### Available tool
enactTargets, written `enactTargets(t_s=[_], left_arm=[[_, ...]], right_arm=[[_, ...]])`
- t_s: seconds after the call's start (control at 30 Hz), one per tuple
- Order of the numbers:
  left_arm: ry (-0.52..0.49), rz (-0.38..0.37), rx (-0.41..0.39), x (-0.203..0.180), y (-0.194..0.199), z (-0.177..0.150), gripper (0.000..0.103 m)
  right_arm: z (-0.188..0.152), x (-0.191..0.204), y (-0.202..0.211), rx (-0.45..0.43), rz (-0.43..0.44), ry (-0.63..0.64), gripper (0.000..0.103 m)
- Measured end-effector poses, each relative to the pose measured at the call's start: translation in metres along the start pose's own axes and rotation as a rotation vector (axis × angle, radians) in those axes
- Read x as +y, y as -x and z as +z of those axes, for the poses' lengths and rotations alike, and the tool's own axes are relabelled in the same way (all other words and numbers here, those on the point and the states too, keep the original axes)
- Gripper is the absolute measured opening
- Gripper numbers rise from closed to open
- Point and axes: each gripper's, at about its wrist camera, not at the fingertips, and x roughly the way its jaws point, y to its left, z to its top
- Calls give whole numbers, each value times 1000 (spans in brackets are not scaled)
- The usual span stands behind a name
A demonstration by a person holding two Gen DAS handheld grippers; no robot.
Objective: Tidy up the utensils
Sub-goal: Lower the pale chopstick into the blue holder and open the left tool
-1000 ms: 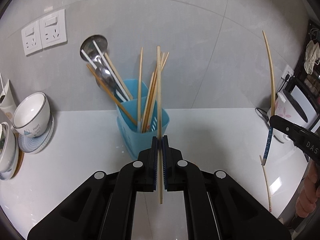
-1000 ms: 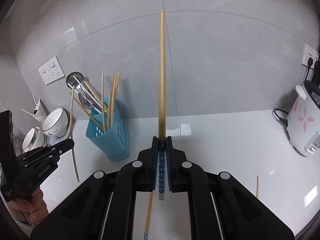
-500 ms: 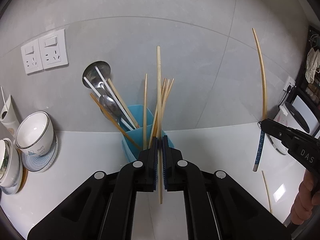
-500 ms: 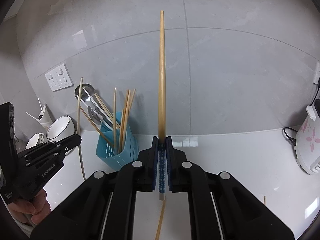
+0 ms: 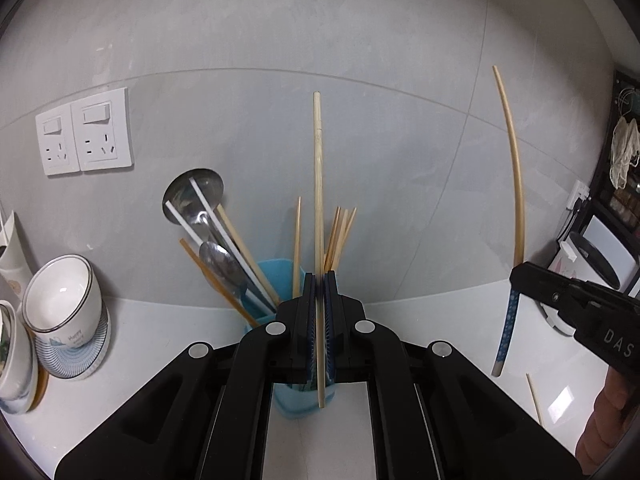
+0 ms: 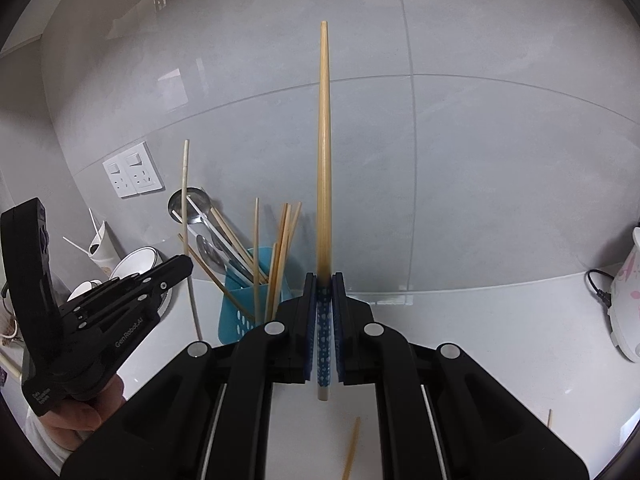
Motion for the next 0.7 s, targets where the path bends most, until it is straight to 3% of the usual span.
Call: enactTargets(t_s=[0.3,0.7], left_arm=[[-4,-37,-49,1,-18,1,4],[16,-58,-57,12,-49,-8,4]], right_arm=[[8,5,-16,10,14,-5,7],[7,2,-37,45,17,-19,7]])
